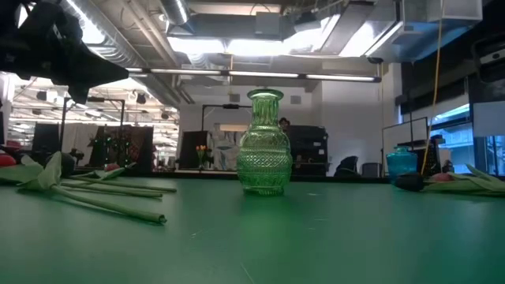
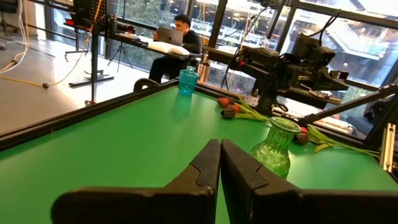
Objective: Sort flowers into vase by color
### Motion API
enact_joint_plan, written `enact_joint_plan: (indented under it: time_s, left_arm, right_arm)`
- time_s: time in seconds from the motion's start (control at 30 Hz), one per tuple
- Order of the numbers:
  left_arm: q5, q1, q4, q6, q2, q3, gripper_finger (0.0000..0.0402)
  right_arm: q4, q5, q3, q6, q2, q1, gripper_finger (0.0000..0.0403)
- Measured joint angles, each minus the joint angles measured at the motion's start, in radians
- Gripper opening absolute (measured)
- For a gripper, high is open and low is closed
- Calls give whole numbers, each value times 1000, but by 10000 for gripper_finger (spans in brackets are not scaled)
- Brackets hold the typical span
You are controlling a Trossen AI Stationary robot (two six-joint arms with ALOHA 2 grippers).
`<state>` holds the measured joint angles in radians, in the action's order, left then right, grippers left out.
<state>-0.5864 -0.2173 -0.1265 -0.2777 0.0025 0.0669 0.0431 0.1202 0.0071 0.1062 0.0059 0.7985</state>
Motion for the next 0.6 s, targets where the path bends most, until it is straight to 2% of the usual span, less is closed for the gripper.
enact_joint_plan:
  time_s: [0.13,0.3,0.37,0.5,0.6]
  left_arm:
    - [0,0,0,0,0,0,11]
    - [0,0,0,0,0,0,11]
    - [0,0,0,0,0,0,11]
    - [0,0,0,0,0,0,11]
    - [0,0,0,0,0,0,11]
  right_arm:
    - [11,16,0,-21,0,0,1]
    - [240,222,0,-56,0,-1,1]
    - [327,273,0,-128,0,-8,1]
    - [374,262,0,-288,72,-72,1]
    - [372,261,0,-268,169,-144,1]
